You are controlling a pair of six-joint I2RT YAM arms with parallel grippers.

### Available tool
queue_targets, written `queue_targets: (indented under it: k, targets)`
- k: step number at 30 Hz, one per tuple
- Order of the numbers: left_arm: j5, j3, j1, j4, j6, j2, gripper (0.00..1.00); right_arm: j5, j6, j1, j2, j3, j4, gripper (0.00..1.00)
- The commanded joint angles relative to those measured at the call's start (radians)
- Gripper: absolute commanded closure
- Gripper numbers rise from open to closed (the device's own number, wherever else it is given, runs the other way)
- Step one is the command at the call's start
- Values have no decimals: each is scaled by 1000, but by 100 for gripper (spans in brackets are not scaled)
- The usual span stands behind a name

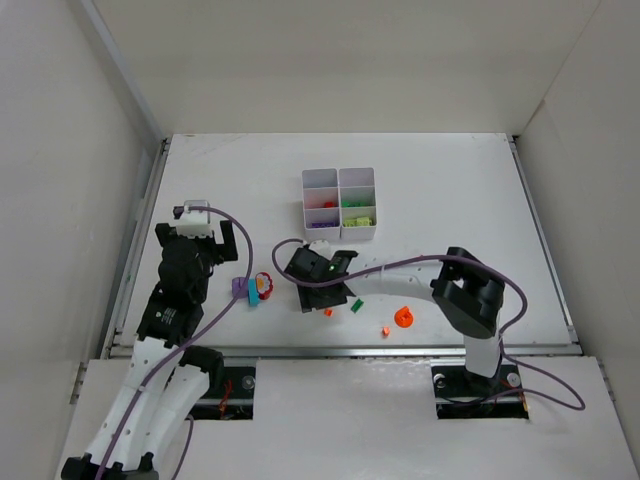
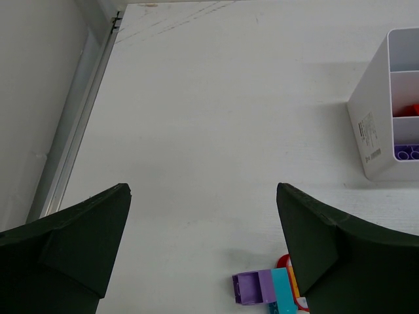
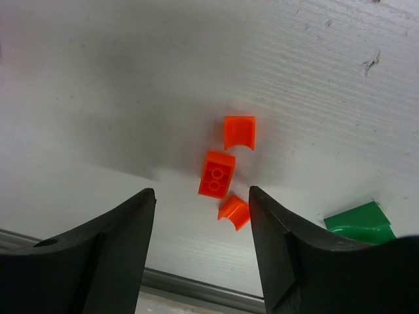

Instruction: Sort the legos into containers by color

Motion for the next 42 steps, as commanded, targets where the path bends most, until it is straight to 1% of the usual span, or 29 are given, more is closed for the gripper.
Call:
queue_targets:
  k: [1, 4, 5, 7, 8, 9, 11, 12, 13, 18, 20, 21, 22, 24, 25, 26, 27, 28, 29, 32, 35, 37, 39, 42]
  targets:
    - [-12, -4, -3, 53, 7, -5, 8, 46, 21, 6, 17, 2, 26, 36]
    - [-12, -4, -3, 53, 7, -5, 8, 78, 21, 6, 26, 2, 26, 42]
    - [-12, -4, -3, 53, 7, -5, 8, 78, 21, 6, 37, 13, 26, 47]
    - [-12, -4, -3, 53, 7, -5, 8, 78, 12, 6, 37, 22, 26, 49]
    - [-12, -4, -3, 53, 7, -5, 8, 78, 11, 6, 37, 22, 26, 54]
    - [-12, -4, -3, 53, 7, -5, 8, 69, 11, 6, 46, 22, 26, 60]
    - [-12, -4, -3, 53, 7, -5, 8, 69, 11, 6, 46, 22, 26, 77]
    - [-12, -4, -3, 53, 7, -5, 8, 69, 11, 6, 46, 22, 26, 94]
    - [-12, -4, -3, 53, 7, -5, 8, 58, -1, 6, 46, 22, 26, 100]
    - [-12, -4, -3, 53, 7, -5, 7, 6, -103, 15, 25, 77, 35, 100]
    - [-12, -4, -3, 53, 16, 5, 7, 6, -157, 15, 16, 164, -11, 100]
    - [-12, -4, -3, 53, 16, 5, 7, 38, -168, 24, 4, 202, -34, 100]
    - [-23, -4, -3, 53, 16, 5, 7, 66, -180, 24, -6, 292, -76, 100]
    - [-32, -13, -3, 62, 25, 14, 7, 136, -211, 15, -15, 383, -115, 100]
    - [-32, -13, -3, 62, 25, 14, 7, 173, -228, -12, -24, 422, -115, 100]
    - [-46, -13, -3, 62, 25, 14, 7, 173, -239, -35, -24, 475, -115, 100]
    - [-46, -13, 7, 73, 25, 23, 7, 173, -258, -62, -24, 496, -115, 100]
    - [-55, -13, 7, 73, 25, 23, 7, 140, -271, -92, -7, 513, -115, 100]
    - [-55, -13, 18, 73, 25, 23, 7, 127, -283, -149, 3, 540, -115, 100]
    - [-55, -13, 29, 73, 25, 34, 7, 94, -352, -216, 60, 589, -115, 100]
    - [-55, -13, 47, 73, 25, 45, 7, 103, -421, -229, 126, 658, -115, 100]
    - [-44, -13, 59, 82, 25, 55, 7, 78, -441, -266, 172, 706, -115, 100]
    - [-35, -23, 70, 82, 25, 67, 7, 68, -441, -284, 192, 715, -115, 100]
    - [-14, -23, 98, 91, 25, 78, 7, 67, -441, -316, 203, 715, -71, 100]
